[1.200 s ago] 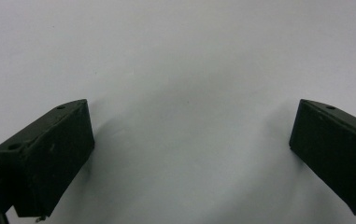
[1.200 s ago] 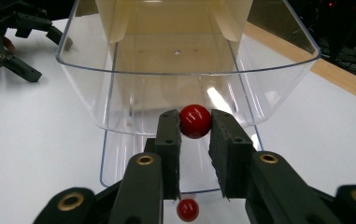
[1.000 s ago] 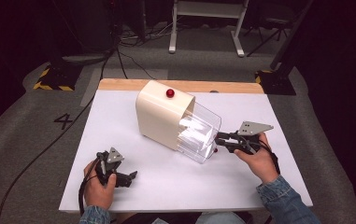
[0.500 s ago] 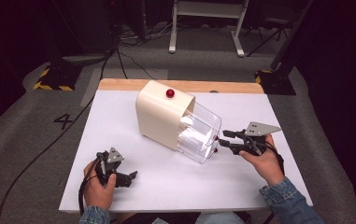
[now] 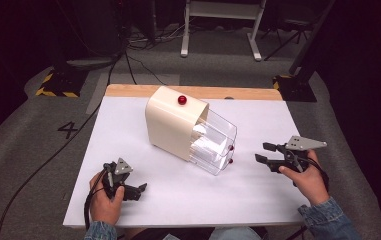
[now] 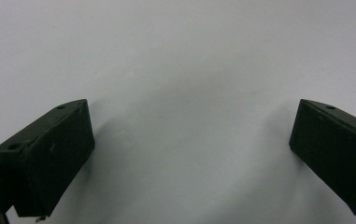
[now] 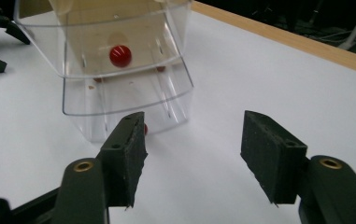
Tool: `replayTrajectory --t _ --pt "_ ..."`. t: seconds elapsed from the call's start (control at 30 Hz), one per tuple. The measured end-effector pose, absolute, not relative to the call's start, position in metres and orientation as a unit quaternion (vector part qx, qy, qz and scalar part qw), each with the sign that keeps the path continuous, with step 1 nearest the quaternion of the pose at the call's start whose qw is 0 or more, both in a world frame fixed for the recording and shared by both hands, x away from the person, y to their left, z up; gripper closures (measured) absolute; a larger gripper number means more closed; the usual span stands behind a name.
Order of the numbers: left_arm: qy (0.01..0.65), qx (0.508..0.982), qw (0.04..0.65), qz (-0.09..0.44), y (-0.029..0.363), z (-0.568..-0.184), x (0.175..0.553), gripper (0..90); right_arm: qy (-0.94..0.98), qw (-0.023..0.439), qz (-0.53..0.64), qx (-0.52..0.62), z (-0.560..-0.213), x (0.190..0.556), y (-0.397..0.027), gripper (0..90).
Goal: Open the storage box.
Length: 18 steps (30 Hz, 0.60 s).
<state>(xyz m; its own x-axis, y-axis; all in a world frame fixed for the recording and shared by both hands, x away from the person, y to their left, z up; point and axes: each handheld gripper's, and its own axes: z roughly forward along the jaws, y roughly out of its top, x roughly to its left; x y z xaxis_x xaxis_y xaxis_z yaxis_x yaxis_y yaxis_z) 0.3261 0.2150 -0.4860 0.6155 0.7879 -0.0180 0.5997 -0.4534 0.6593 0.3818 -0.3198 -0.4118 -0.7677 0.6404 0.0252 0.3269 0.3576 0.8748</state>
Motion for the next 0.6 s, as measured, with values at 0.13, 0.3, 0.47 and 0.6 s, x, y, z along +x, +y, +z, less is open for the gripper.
replayTrajectory --t 0.13,0.3,0.47,0.6 --pt "0.414 0.839 0.321 0.145 0.215 -0.486 0.326 0.0 0.810 0.164 0.466 0.315 -0.418 0.378 -0.337 39.7" --pt "0.414 0.840 0.321 0.145 0.215 -0.486 0.326 0.0 0.812 0.163 0.449 0.334 -0.429 0.376 -0.353 39.1" --pt "0.414 0.840 0.320 0.145 0.215 -0.486 0.326 0.0 0.815 0.159 0.431 0.354 -0.441 0.375 -0.369 38.4" --pt "0.414 0.840 0.320 0.145 0.215 -0.486 0.326 0.0 0.826 0.161 0.402 0.361 -0.454 0.376 -0.380 38.4"
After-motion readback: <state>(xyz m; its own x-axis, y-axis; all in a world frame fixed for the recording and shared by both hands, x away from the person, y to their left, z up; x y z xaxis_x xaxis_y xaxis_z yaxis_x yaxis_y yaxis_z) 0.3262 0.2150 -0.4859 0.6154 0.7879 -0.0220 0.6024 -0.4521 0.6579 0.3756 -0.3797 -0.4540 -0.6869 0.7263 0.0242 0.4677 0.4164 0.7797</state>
